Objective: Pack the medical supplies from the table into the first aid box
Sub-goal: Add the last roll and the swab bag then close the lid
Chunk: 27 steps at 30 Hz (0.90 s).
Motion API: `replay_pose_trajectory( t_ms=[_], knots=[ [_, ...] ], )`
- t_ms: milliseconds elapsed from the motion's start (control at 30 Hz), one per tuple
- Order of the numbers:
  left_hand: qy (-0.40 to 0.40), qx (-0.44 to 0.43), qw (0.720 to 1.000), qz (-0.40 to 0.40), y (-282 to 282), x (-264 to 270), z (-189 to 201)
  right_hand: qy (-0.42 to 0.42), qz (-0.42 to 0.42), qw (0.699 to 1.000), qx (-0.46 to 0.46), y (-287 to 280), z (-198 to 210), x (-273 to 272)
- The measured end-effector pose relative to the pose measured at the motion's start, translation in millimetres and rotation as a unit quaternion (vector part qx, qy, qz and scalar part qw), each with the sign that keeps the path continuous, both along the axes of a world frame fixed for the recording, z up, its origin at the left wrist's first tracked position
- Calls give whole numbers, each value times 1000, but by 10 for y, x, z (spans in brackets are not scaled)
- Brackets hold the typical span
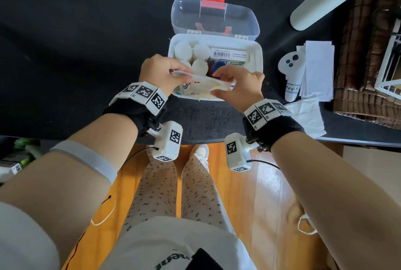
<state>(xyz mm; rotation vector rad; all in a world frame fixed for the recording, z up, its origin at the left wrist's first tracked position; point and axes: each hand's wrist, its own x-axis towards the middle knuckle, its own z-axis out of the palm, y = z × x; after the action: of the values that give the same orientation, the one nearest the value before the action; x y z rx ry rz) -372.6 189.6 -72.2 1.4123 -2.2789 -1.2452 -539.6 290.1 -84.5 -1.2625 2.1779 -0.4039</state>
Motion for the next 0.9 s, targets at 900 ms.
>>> replay_pose_trajectory(
  t_ms=[900],
  knots=[
    [120,380,889,228,-740,-485,269,-279,-282,918,13,-682,196,-773]
  ],
)
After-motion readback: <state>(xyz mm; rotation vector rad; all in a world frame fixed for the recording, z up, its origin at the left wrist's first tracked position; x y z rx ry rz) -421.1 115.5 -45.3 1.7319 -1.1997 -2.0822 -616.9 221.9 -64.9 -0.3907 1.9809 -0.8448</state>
